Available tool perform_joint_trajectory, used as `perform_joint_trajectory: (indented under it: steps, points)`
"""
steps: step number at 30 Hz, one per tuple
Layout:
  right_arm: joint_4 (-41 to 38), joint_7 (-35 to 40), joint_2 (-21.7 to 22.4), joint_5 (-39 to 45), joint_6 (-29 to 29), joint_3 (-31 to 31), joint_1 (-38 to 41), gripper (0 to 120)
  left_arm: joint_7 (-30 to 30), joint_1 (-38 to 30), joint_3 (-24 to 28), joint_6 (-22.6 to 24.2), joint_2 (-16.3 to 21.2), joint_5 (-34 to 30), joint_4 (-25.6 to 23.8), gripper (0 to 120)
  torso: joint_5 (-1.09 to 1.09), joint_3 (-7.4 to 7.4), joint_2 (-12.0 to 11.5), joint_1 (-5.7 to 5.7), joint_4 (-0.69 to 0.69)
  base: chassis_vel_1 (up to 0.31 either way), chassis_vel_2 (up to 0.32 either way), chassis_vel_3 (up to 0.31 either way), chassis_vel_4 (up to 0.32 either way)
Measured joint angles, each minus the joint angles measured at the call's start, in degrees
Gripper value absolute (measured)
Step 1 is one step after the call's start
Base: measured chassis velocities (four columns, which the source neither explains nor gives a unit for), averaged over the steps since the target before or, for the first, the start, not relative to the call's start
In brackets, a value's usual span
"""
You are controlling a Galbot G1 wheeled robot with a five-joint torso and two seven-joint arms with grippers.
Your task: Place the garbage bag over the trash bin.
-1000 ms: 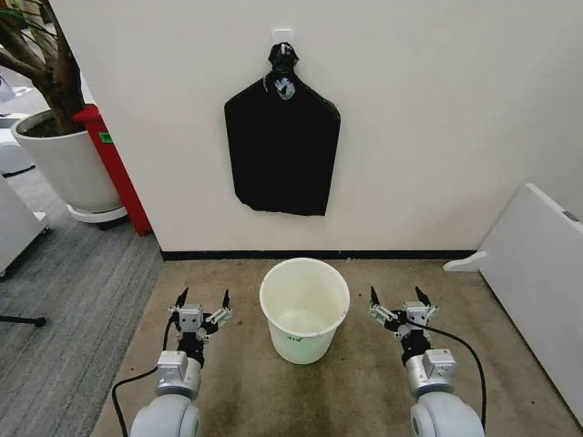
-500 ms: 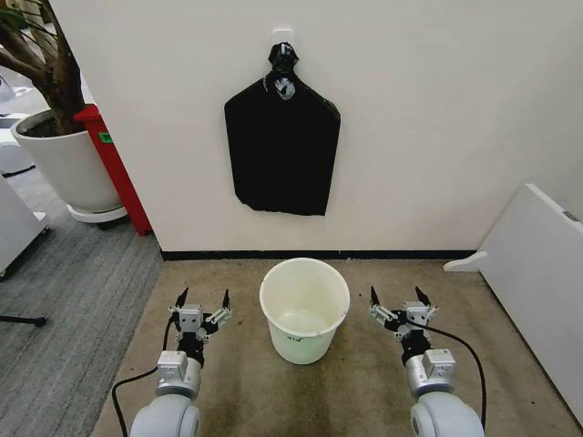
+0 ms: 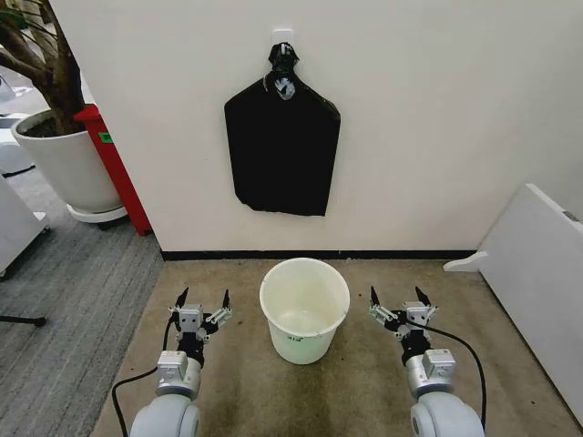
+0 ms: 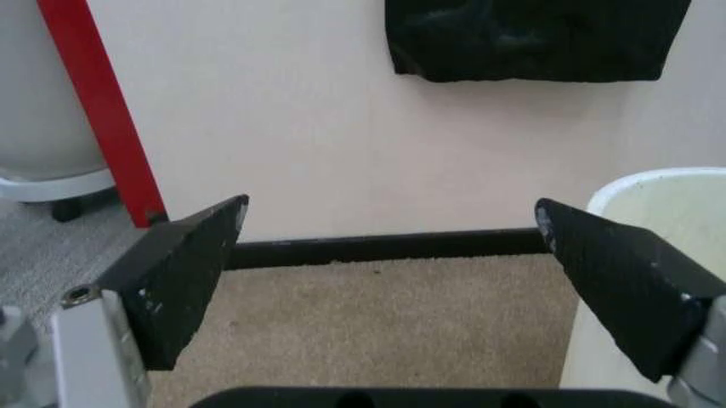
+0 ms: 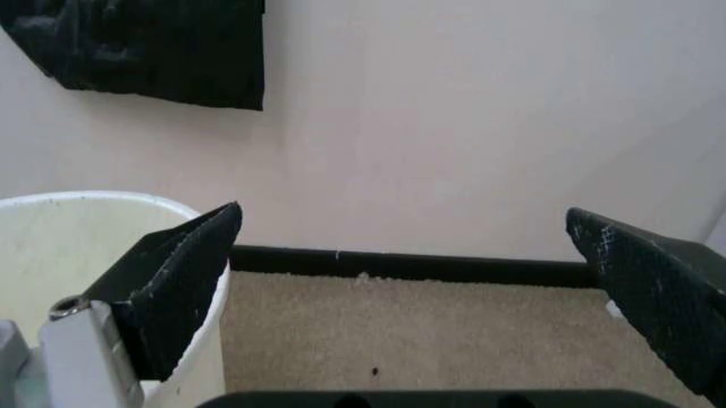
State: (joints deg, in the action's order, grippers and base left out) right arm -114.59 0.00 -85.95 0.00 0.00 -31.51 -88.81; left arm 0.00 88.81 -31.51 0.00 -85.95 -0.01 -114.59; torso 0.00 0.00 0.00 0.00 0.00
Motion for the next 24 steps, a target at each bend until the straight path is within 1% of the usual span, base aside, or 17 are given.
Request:
perform_joint_trajectory:
  steps: [15, 17, 18, 19, 22, 23, 24]
  points:
    - [-0.4, 0.0, -0.1, 0.0, 0.0, 0.1, -0.3, 100, 0.0, 0.1, 0.0, 0.0, 0.0, 0.0, 0.0, 100, 0.00, 0.00, 0.0, 0.00, 0.00, 0.000, 0.000, 0.000, 0.000]
    - [-5.3, 0.4, -1.7, 1.0, 0.8, 1.1, -4.1, 100, -0.2, 1.6, -1.1, 0.2, 0.9, -2.0, -2.4, 100, -0.04, 0.00, 0.0, 0.00, -0.01, 0.000, 0.000, 0.000, 0.000]
    - [-6.1, 0.5, -1.9, 1.1, 0.9, 1.2, -4.7, 100, -0.3, 1.9, -1.3, 0.3, 1.1, -2.5, -3.0, 100, -0.02, 0.00, 0.0, 0.00, -0.01, 0.000, 0.000, 0.000, 0.000]
    - [-8.6, 0.7, -2.7, 1.6, 1.3, 1.8, -6.6, 100, -0.6, 3.2, -2.3, 0.5, 1.9, -4.2, -5.1, 100, 0.01, 0.00, 0.0, 0.00, 0.00, 0.000, 0.000, 0.000, 0.000]
    - [-15.6, 1.3, -5.0, 3.1, 2.5, 3.2, -12.0, 100, -1.3, 6.8, -4.9, 1.1, 4.0, -9.0, -10.9, 100, -0.01, -0.01, 0.0, 0.00, 0.00, 0.000, 0.000, 0.000, 0.000]
    - [-15.6, 1.3, -5.0, 3.1, 2.5, 3.2, -12.0, 100, -1.3, 6.8, -4.9, 1.1, 4.0, -9.0, -10.9, 100, -0.01, -0.01, 0.0, 0.00, 0.00, 0.000, 0.000, 0.000, 0.000]
    - [-17.0, 1.6, -5.4, 3.6, 2.8, 3.6, -13.1, 100, -1.5, 7.7, -5.6, 1.2, 4.5, -10.2, -12.4, 100, -0.02, -0.01, 0.0, 0.00, 0.00, 0.000, 0.000, 0.000, 0.000]
